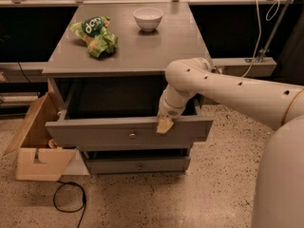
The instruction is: Open top drawer
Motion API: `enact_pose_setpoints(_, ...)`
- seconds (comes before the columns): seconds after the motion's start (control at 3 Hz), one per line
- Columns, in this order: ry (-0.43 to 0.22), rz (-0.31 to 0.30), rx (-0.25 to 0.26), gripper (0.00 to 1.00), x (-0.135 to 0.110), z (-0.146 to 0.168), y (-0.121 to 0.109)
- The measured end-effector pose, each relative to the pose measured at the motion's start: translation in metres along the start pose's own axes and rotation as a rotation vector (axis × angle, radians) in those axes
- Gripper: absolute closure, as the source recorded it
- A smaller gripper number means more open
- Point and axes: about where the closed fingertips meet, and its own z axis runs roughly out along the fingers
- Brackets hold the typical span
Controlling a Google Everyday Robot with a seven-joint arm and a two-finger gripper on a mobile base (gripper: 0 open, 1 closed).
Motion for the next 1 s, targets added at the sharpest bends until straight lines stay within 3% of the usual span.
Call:
enact_pose_setpoints(0.33,0.0,0.0,0.0,0.19,0.0,0.0001,0.0)
enact_pose_setpoints(0.67,0.0,0.0,0.0,0.0,0.0,0.0001,0.0001)
enact_pose_setpoints(1.0,0.002,0.002,-0.007,0.0,0.0026,-0.0008,0.0018)
